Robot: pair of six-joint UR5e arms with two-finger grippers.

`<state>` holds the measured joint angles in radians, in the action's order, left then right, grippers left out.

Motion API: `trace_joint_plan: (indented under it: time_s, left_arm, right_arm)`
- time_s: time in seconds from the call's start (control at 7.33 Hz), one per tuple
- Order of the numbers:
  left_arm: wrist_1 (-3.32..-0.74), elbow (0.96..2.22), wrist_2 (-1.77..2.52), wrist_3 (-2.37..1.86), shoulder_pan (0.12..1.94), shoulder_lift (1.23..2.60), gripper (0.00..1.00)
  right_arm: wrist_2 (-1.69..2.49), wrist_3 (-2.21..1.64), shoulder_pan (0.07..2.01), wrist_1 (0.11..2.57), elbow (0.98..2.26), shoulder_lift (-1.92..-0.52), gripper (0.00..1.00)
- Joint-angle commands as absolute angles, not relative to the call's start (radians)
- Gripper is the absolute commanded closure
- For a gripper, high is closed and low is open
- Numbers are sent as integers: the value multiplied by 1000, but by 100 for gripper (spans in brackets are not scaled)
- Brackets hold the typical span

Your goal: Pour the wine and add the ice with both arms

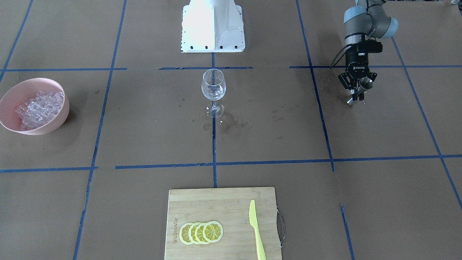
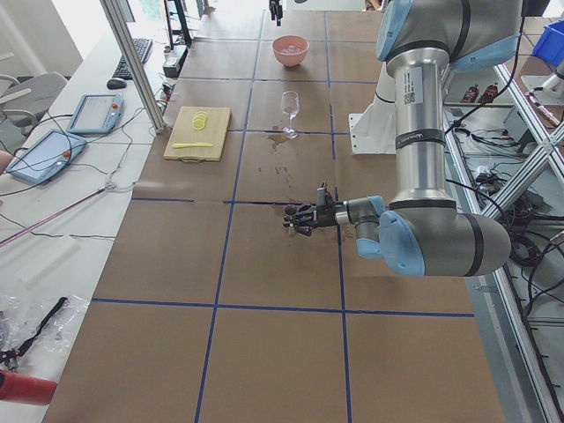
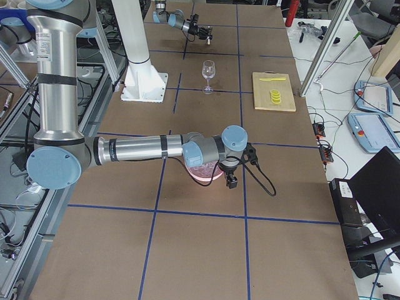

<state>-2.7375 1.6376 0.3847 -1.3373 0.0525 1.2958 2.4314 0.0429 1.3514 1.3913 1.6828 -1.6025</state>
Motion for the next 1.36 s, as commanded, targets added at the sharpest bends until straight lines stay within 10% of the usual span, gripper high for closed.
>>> trace_joint_plan:
  time_s: [0.0, 1.23]
  left_arm:
    - [-2951, 1714, 383, -1028, 58, 1295, 100]
    - [-2755, 1822, 472, -315, 81, 1788, 100]
  right_arm:
    - [2431, 46, 1351, 1387, 1689, -1600, 0]
    - [2419, 46, 1351, 1316, 1635, -1589, 0]
